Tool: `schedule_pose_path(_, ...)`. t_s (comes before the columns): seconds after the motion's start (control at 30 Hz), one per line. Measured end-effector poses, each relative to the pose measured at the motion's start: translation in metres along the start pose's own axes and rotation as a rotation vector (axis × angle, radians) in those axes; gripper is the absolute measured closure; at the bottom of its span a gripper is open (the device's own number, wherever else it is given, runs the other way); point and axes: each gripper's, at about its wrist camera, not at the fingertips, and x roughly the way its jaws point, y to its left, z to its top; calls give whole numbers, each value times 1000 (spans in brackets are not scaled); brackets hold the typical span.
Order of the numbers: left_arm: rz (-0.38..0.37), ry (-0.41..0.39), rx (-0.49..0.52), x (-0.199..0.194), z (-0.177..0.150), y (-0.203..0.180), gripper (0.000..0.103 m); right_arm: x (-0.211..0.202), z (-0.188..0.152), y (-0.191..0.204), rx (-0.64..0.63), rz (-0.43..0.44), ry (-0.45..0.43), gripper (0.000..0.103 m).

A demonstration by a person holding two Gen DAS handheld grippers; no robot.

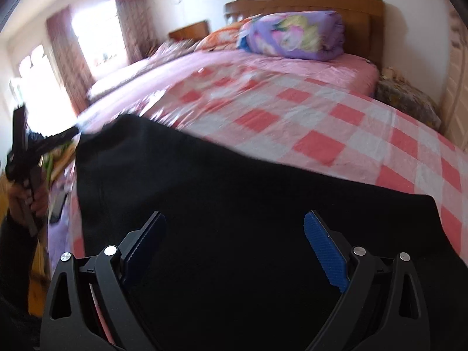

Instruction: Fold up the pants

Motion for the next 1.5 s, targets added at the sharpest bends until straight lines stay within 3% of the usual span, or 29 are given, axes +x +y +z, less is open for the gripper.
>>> schedule_pose_path(0.07,4,50,91,16,-15,-24,23,3,-7,25,-108,-67,57,10)
schedule_pose_path(0.17,21,133,121,39,-38,-32,23,12,-36,50,-262,-176,162,9)
schedule_pose_path(0.2,33,158,130,46,-45,-32,22,5,-43,49,-245,-177,131,9)
schedule_pose_path(0.33,44,163,153,48,-48,-32,21,-17,-58,24,-100,-123,140,9)
schedule_pose_path(0.5,-2,111,136,19,-43,-45,18,-46,-59,-26,31,-235,75,8)
schedule_pose_path(0.53,-12,110,153,15,-46,-55,17,-56,-61,-54,132,-288,75,8)
schedule_pose_path(0.6,-21,131,206,17,-55,-74,14,-72,-67,-72,196,-283,45,8)
schedule_pose_path(0.67,13,165,253,27,-65,-84,12,-88,-81,-86,218,-326,45,8)
schedule_pose_path(0.77,25,166,216,32,-65,-82,8,-98,-117,-103,236,-418,156,7)
schedule_pose_path(0.87,24,195,199,38,-61,-79,6,-130,-160,-117,307,-346,139,7)
schedule_pose_path(0.93,41,193,223,36,-62,-83,6,-147,-176,-113,295,-374,159,7)
schedule_pose_path(1.0,49,188,229,34,-63,-84,6,-169,-187,-111,352,-359,113,7)
schedule_pose_path(1.1,48,156,206,21,-63,-85,6,-186,-205,-109,351,-451,134,7)
schedule_pose_path(1.17,26,113,203,7,-60,-90,6,-196,-218,-111,390,-402,103,6)
schedule_pose_path(1.33,23,86,255,-6,-58,-106,4,-207,-234,-94,307,-450,163,6)
schedule_pose_path(1.43,23,77,211,-12,-61,-96,4,-224,-233,-82,319,-488,80,7)
schedule_pose_path(1.5,-18,57,133,-23,-61,-76,4,-235,-226,-75,344,-434,-10,6)
